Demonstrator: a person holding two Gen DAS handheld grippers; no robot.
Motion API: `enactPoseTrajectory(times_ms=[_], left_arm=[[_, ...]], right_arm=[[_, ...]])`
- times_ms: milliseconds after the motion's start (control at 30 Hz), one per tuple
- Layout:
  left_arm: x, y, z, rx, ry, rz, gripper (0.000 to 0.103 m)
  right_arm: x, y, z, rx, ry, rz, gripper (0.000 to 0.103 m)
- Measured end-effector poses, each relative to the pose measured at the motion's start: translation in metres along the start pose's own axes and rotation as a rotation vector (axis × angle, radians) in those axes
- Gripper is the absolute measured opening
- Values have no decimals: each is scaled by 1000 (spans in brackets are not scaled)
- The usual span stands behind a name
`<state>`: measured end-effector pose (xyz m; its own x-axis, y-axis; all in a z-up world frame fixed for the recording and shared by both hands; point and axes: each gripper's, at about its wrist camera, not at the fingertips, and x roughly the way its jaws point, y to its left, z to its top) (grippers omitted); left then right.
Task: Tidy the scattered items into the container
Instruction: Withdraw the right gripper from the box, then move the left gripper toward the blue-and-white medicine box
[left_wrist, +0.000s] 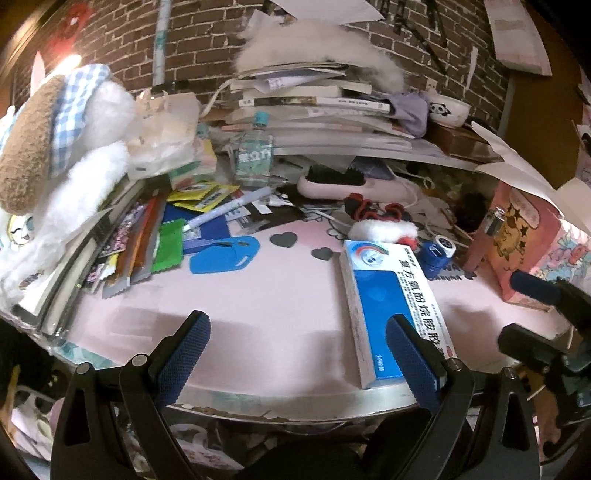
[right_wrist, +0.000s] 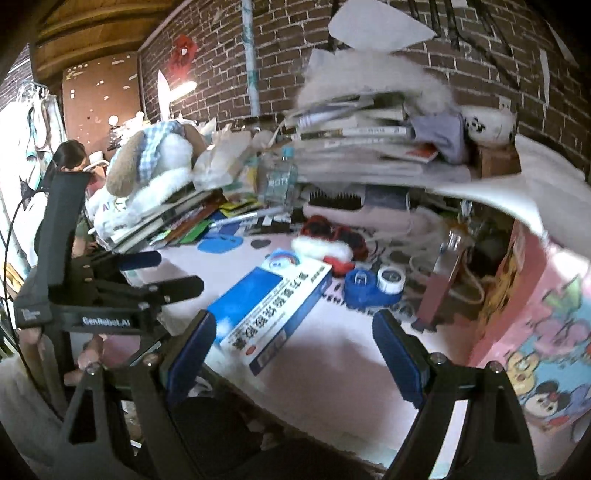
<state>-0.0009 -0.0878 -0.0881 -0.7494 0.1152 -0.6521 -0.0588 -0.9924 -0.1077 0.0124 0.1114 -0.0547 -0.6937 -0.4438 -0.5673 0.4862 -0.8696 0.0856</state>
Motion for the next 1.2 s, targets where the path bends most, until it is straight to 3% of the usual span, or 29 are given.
enactPoseTrajectory(times_ms=[333,533,800,1200], left_arm=[[15,-56,-7,127,27,-51,95],[28,-78,-14,153,53,-65,95],[43,-86,-18,151,80,-52,95],[51,-90,-15,154,52,-28,92]], right_arm=[[-15,-31,-10,75,-21,-77,85],[-26,-52,-19,122,-30,-98,85],[-30,-62,-29,151,-32,-83,85],[-27,-69,-36,168,-32,-56,85]])
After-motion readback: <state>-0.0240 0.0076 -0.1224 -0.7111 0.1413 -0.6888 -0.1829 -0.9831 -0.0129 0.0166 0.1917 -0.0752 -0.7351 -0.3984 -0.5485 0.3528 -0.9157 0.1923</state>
